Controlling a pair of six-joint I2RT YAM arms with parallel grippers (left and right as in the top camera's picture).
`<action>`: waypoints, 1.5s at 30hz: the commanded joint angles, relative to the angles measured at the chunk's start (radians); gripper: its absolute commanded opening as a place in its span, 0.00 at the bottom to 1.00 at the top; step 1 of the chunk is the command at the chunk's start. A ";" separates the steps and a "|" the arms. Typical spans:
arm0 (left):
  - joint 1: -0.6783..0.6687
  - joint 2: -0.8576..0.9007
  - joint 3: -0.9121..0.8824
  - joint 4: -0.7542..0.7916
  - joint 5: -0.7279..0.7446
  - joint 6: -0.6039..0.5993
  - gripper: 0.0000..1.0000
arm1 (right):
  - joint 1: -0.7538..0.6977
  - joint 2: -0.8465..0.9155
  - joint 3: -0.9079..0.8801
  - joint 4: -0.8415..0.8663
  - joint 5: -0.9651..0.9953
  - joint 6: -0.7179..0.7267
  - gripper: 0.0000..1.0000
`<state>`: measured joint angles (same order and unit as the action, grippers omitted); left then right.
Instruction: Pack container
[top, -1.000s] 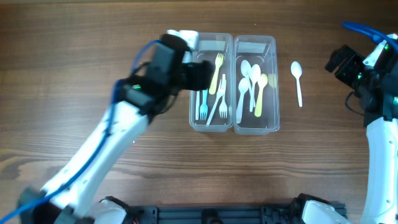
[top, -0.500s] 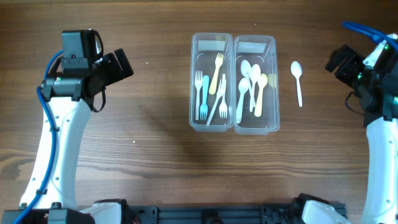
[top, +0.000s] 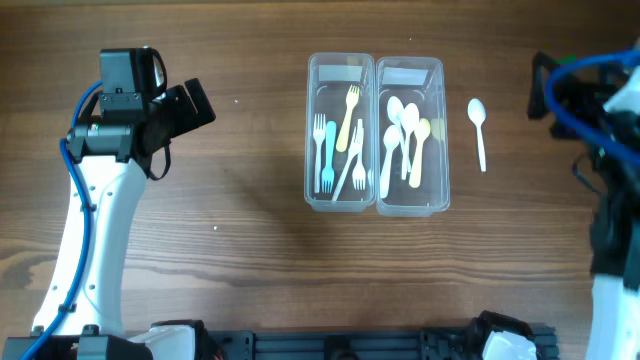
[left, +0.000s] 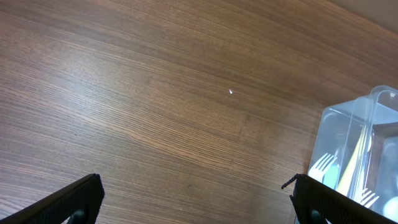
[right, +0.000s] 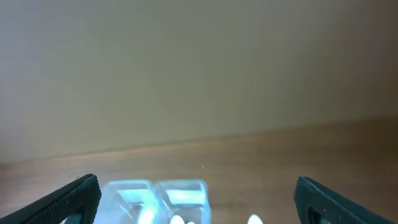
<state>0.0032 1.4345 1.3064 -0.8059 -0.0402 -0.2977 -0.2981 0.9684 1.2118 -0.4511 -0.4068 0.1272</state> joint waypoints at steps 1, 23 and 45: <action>0.005 0.010 0.003 0.000 -0.006 0.005 1.00 | -0.002 -0.082 0.006 -0.007 -0.128 -0.013 1.00; 0.005 0.010 0.003 0.000 -0.006 0.005 1.00 | -0.003 -0.038 0.006 -0.145 -0.199 0.312 1.00; 0.005 0.010 0.003 0.000 -0.006 0.005 1.00 | -0.002 -0.414 -0.326 0.023 -0.105 -0.281 1.00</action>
<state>0.0032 1.4353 1.3064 -0.8070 -0.0406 -0.2977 -0.2981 0.6704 1.0370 -0.4820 -0.5800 -0.1127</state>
